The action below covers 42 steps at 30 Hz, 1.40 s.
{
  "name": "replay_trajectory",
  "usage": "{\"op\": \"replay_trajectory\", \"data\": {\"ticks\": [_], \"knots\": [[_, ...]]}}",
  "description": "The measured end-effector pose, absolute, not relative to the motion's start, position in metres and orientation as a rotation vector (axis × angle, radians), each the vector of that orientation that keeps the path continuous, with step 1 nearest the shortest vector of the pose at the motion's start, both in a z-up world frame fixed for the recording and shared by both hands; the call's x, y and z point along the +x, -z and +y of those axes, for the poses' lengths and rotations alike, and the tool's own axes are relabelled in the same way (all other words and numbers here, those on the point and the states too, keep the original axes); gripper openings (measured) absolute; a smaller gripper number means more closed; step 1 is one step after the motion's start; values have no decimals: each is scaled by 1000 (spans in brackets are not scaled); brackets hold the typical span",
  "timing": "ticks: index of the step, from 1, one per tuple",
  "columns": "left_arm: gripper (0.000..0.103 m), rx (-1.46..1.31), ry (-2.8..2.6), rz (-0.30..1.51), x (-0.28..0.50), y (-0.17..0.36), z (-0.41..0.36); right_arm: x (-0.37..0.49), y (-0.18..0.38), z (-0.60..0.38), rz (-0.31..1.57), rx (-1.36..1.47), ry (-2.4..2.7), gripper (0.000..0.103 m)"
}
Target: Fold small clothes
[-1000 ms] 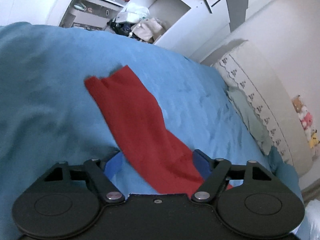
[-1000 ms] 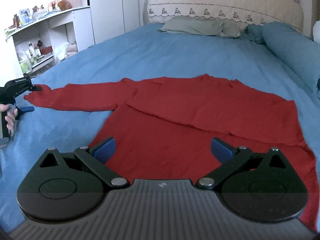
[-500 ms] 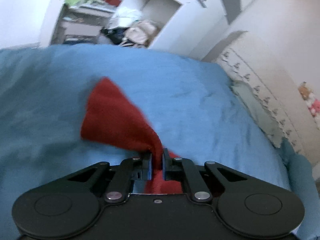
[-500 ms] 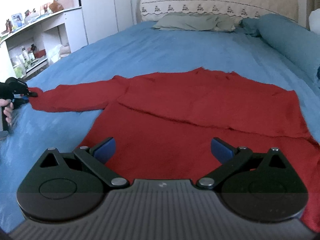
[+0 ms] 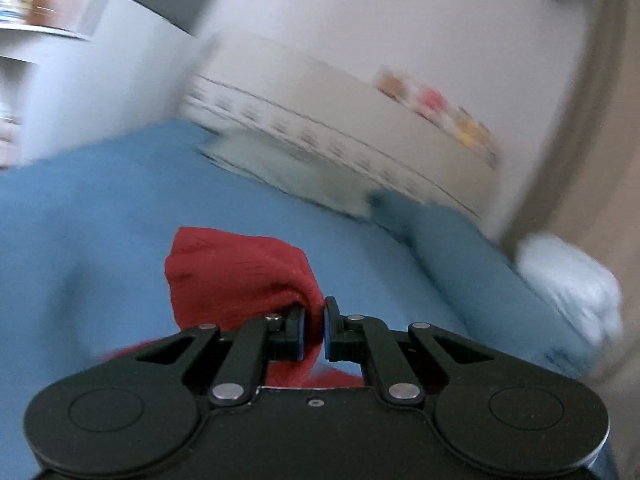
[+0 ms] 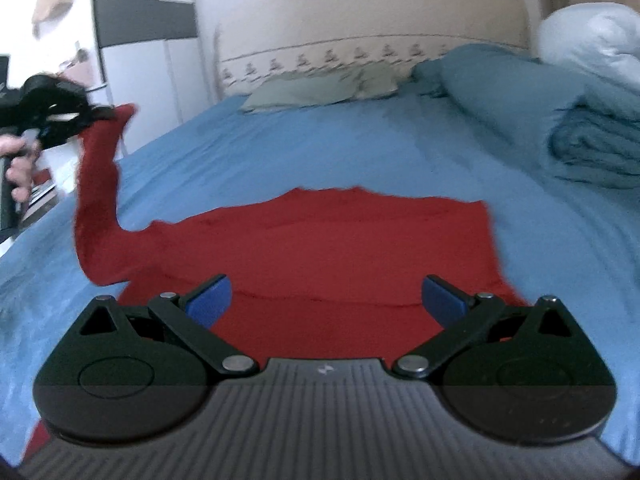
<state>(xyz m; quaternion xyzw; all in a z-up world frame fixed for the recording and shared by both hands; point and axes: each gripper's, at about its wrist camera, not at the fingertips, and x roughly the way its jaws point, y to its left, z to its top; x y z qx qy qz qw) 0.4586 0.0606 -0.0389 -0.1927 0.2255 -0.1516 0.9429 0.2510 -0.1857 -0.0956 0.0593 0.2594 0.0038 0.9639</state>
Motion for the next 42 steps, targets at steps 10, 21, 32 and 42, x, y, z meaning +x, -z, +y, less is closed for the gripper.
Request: {"op": "replay_trajectory", "data": {"ticks": [10, 21, 32, 42], "knots": [[10, -228, 482, 776, 453, 171, -98, 224, 108, -266, 538, 138, 143, 103], [80, -216, 519, 742, 424, 162, -76, 224, 122, -279, 547, 157, 162, 103], [101, -168, 379, 688, 370, 156, 46, 290, 115, -208, 541, 78, 61, 103], [101, -172, 397, 734, 370, 186, 63, 403, 169, -103, 643, -359, -27, 79]]}}
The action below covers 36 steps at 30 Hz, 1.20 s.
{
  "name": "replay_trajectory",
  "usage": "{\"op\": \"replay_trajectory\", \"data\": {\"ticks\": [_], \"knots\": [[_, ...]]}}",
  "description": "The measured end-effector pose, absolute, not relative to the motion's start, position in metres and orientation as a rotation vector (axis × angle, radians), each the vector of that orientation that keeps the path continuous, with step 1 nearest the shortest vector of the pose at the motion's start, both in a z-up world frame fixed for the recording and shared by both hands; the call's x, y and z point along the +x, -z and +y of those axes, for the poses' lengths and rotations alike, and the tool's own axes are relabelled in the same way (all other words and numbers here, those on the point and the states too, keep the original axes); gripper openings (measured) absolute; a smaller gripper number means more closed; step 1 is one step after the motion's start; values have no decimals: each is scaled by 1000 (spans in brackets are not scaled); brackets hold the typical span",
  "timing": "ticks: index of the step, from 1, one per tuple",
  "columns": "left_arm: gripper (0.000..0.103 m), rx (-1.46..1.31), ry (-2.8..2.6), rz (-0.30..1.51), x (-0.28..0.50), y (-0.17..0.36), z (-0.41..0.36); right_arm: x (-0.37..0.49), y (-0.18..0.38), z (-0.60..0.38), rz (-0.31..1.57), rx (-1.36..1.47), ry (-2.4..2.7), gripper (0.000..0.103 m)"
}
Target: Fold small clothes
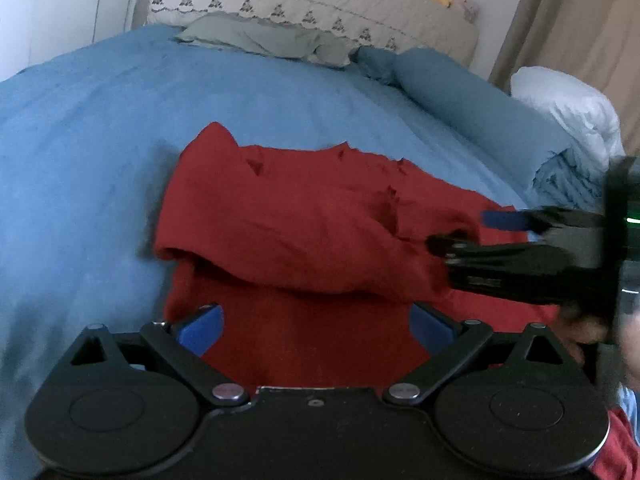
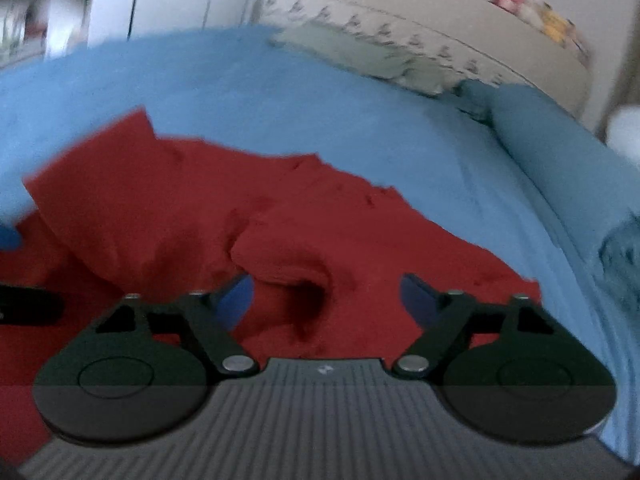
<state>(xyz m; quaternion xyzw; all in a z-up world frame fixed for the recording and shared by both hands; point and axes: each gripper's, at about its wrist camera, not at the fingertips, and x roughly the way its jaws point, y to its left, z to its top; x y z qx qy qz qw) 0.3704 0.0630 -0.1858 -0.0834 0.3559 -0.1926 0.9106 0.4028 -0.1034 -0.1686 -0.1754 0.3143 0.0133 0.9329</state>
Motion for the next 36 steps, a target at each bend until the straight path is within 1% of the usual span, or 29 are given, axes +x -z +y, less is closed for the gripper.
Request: {"op": "replay_trajectory", "data": {"ticks": [1, 2, 3, 5, 7, 9, 10, 12, 14, 16, 17, 18, 19, 20, 21, 24, 26, 28, 30, 33, 36], "knots": [[101, -170, 403, 743, 371, 188, 62, 412, 175, -99, 660, -389, -30, 70], [101, -169, 405, 762, 371, 191, 61, 419, 179, -97, 672, -405, -35, 42], [101, -168, 412, 775, 371, 194, 61, 426, 179, -97, 677, -404, -36, 28], [101, -153, 417, 777, 369, 197, 60, 431, 168, -111, 645, -309, -7, 28], [101, -137, 414, 775, 367, 198, 59, 427, 153, -142, 580, -115, 35, 28], [101, -124, 415, 768, 365, 200, 58, 419, 152, -176, 552, 83, 63, 29], [101, -117, 415, 767, 364, 201, 56, 416, 157, -191, 561, 170, 71, 29], [101, -100, 412, 763, 364, 204, 53, 409, 181, -222, 611, 343, 97, 35], [101, -82, 412, 755, 363, 206, 51, 401, 202, -240, 651, 443, 115, 38], [101, -79, 412, 749, 362, 207, 51, 388, 210, -251, 609, 514, 89, 44], [101, -82, 411, 747, 362, 208, 52, 384, 210, -253, 602, 539, 77, 56], [101, -84, 411, 746, 360, 209, 51, 380, 210, -255, 592, 564, 58, 71], [101, -83, 411, 744, 361, 210, 51, 378, 208, -255, 580, 574, 52, 79], [101, -79, 412, 742, 359, 212, 51, 375, 206, -253, 567, 571, 59, 92], [101, -74, 412, 740, 358, 212, 50, 375, 202, -257, 558, 562, 74, 99], [101, -68, 408, 738, 357, 211, 47, 378, 189, -261, 525, 545, 145, 100], [101, -81, 407, 740, 358, 210, 48, 389, 184, -264, 556, 516, 212, 99], [101, -98, 409, 742, 359, 210, 50, 400, 182, -262, 585, 464, 260, 94], [101, -105, 414, 743, 359, 210, 52, 409, 182, -260, 622, 422, 291, 80], [101, -113, 414, 746, 360, 209, 53, 409, 184, -255, 685, 389, 317, 67], [101, -129, 418, 748, 361, 209, 56, 391, 184, -250, 721, 324, 339, 66]]}}
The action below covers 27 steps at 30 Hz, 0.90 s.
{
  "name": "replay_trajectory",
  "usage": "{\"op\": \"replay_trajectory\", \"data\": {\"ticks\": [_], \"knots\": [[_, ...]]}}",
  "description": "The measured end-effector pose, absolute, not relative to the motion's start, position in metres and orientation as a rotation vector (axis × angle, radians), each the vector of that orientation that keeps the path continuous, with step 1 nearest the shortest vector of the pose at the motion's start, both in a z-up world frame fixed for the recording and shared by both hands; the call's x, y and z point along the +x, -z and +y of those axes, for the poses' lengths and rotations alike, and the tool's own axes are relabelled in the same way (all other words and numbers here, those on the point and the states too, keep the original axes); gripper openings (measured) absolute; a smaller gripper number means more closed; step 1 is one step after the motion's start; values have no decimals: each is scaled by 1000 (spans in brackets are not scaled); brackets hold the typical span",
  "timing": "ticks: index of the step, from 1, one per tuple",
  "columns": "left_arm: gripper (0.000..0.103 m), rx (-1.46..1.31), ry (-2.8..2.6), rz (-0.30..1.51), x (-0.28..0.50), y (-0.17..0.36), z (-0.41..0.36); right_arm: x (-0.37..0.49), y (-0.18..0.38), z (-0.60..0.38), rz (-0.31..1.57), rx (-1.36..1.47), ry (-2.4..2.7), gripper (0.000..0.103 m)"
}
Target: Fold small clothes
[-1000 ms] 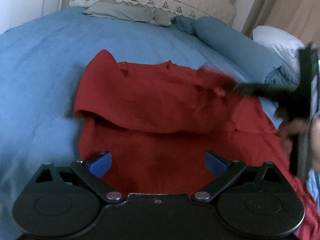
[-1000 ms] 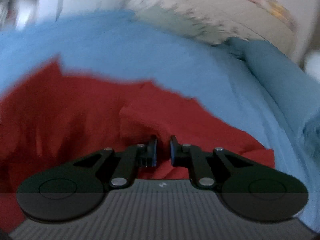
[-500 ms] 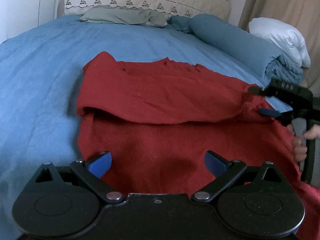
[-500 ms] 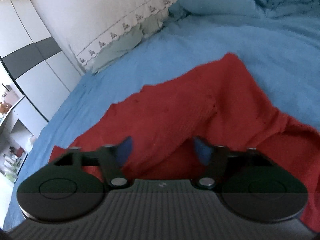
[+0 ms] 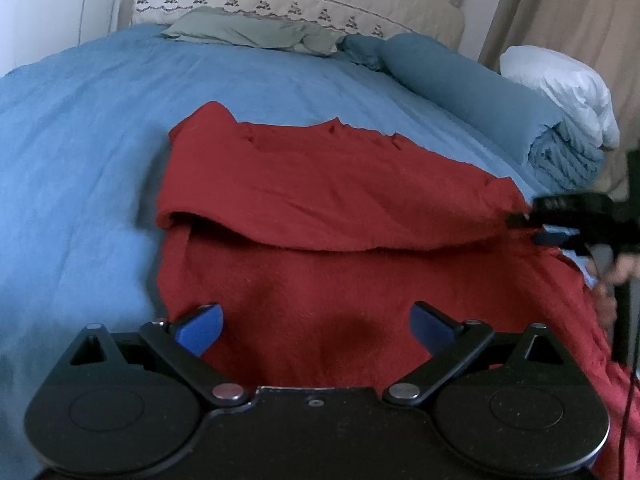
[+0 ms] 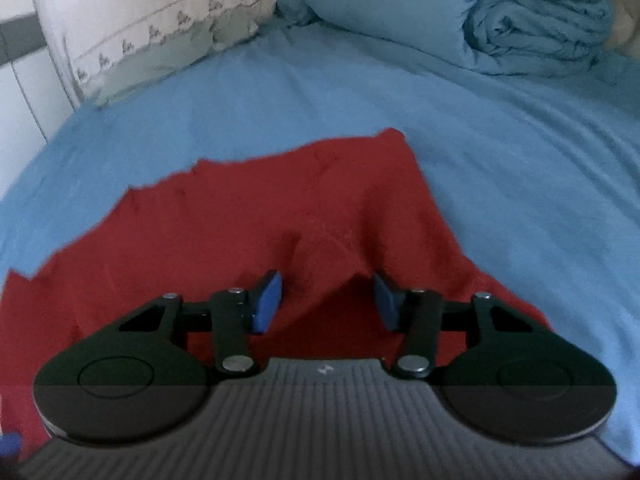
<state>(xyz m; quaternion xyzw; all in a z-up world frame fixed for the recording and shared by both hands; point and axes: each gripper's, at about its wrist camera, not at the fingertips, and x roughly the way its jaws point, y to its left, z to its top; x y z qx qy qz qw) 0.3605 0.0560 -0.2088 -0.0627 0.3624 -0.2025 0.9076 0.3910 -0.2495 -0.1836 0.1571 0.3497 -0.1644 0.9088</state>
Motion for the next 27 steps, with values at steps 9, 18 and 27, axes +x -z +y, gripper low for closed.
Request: {"op": "replay_trajectory", "data": {"ticks": [9, 18, 27], "knots": [[101, -131, 421, 747, 361, 209, 58, 375, 184, -260, 652, 473, 228, 66], [101, -140, 424, 748, 361, 209, 59, 393, 185, -266, 719, 505, 431, 32], [101, -141, 421, 746, 361, 209, 58, 410, 115, -254, 571, 278, 265, 22]]}}
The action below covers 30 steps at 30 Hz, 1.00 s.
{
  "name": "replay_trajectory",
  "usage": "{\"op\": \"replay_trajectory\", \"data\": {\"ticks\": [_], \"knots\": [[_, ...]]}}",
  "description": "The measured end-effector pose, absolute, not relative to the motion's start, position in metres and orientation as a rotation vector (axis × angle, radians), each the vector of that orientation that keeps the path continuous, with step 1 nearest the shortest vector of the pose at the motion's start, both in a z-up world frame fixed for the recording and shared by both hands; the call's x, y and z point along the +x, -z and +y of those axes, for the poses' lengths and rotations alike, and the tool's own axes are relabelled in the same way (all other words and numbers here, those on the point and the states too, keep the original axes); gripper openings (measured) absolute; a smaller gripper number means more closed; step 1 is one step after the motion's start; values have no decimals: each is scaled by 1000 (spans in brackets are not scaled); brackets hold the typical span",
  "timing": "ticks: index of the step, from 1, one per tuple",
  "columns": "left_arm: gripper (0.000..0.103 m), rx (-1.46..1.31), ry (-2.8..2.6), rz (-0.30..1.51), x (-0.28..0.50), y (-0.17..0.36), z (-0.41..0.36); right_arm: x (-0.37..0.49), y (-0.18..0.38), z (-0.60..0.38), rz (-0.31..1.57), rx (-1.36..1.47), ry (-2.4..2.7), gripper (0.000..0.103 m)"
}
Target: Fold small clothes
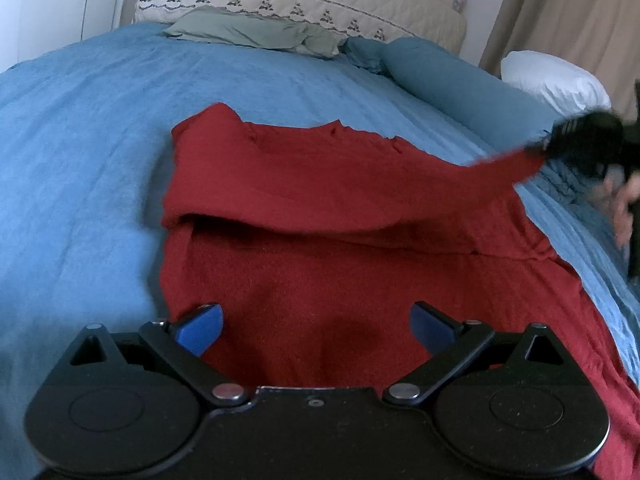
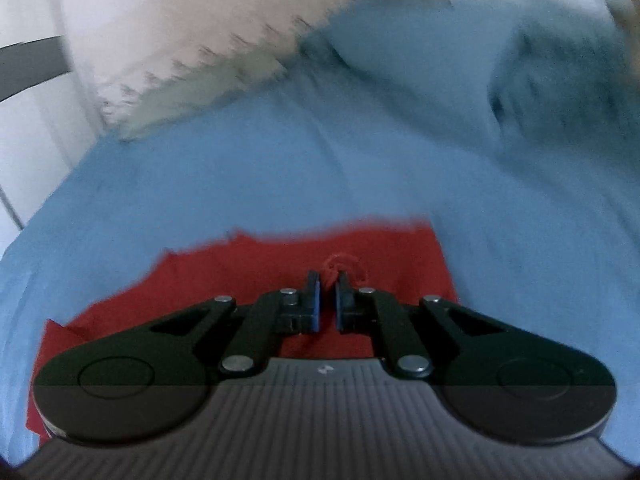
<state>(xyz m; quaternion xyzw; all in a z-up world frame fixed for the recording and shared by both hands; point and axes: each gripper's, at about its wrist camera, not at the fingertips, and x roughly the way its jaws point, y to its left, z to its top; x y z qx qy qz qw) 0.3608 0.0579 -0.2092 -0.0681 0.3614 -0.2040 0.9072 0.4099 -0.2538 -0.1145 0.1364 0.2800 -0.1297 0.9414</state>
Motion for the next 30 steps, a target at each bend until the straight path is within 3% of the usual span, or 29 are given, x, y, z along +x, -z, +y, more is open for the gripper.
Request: {"op": "replay_trajectory", "data": {"ticks": [5, 10, 12, 13, 15, 17, 19, 27, 30], "knots": [[101, -144, 423, 747, 361, 210, 59, 413, 95, -265, 498, 124, 304, 22], [102, -123, 420, 745, 360, 210, 56, 417, 149, -296, 649, 137, 391, 22], [102, -115, 419, 743, 359, 211, 55, 414, 165, -300, 676, 170, 369, 28], [102, -113, 418, 742, 359, 211, 54, 411, 167, -299, 673, 172, 384, 32], [102, -112, 417, 741, 359, 212, 53, 400, 164, -295, 633, 171, 399, 73], [102, -105, 417, 738, 358, 212, 51, 386, 155, -284, 535, 154, 372, 89], [102, -93, 415, 735, 357, 213, 49, 379, 151, -277, 486, 139, 297, 89], [103, -67, 405, 728, 354, 212, 47, 399, 189, -297, 668, 237, 293, 89], [102, -50, 365, 737, 348, 199, 48, 381, 172, -300, 645, 233, 279, 89]]}}
